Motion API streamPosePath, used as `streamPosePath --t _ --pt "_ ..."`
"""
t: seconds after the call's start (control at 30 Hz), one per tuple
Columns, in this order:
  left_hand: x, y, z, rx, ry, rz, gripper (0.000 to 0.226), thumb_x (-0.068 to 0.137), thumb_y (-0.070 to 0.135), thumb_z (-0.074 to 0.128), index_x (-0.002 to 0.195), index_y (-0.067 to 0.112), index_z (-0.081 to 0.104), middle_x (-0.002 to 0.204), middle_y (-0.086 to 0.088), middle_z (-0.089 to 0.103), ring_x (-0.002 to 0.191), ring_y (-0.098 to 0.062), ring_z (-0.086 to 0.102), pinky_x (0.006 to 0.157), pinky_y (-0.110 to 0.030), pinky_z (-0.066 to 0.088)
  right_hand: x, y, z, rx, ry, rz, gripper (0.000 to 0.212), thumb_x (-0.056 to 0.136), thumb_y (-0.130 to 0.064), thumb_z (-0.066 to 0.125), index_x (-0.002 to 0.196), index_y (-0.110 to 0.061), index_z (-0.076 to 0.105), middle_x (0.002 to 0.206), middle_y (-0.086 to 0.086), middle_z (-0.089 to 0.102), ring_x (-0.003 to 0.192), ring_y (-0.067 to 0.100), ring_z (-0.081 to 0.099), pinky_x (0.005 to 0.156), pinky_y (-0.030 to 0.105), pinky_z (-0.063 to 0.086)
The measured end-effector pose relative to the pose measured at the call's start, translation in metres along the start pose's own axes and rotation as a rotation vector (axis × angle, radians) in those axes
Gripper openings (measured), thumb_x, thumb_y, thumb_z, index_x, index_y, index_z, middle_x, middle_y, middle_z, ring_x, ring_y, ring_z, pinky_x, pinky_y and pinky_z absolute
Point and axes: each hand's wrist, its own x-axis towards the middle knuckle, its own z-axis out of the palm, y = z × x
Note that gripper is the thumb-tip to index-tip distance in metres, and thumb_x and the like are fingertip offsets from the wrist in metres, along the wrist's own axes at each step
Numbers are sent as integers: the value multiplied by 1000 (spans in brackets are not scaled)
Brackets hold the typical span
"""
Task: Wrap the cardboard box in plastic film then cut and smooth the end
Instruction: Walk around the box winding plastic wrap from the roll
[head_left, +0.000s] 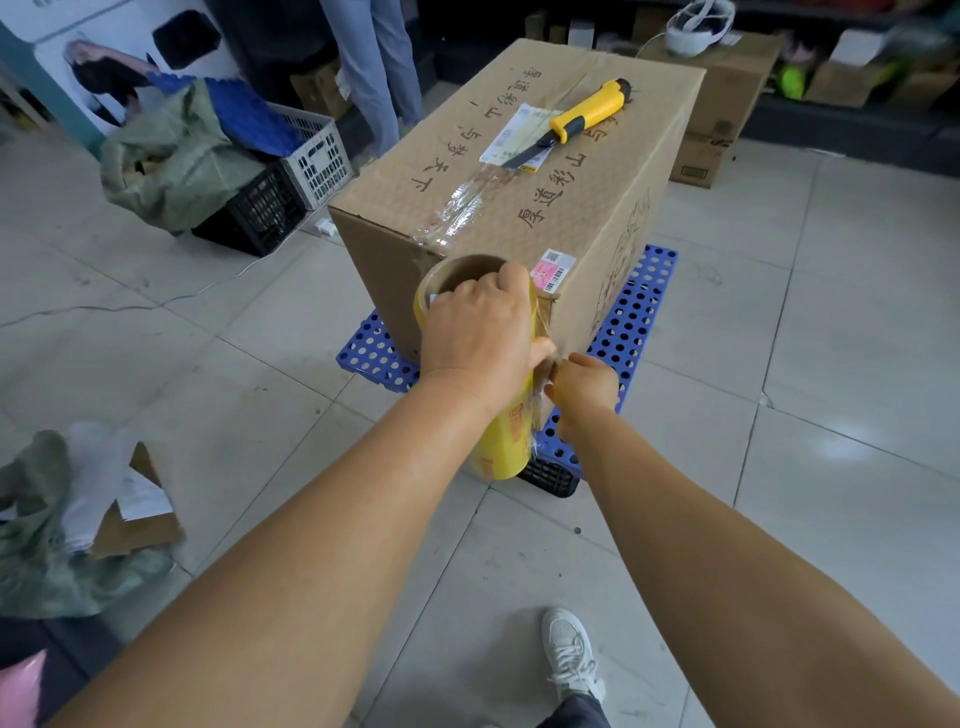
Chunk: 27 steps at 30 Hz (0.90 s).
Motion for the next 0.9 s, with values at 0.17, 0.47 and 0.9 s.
streamPosePath --t 0.17,0.47,0.9 --pt "-1 -2 -8 16 -73 38 54 81 46 61 113 9 40 114 -9 59 104 -29 56 80 -38 41 -12 -4 -8 36 -90 -123 40 93 -3 52 130 -18 54 122 -4 61 108 15 60 95 33 51" --pt "-5 -14 -27 17 -230 164 56 79 39 67 119 11 40 117 -8 58 110 -28 53 89 -37 38 -51 -17 -36 -35 -396 -376 29 85 6 58 86 -21 49 95 -11 61 84 4 60 58 10 48" --pt "-6 -37 -36 101 -313 309 47 83 44 61 117 19 40 102 -3 63 101 -30 51 77 -34 38 -33 -35 -21 -19 -111 -391 25 94 -22 59 69 -26 55 73 -3 63 74 18 58 68 35 48"
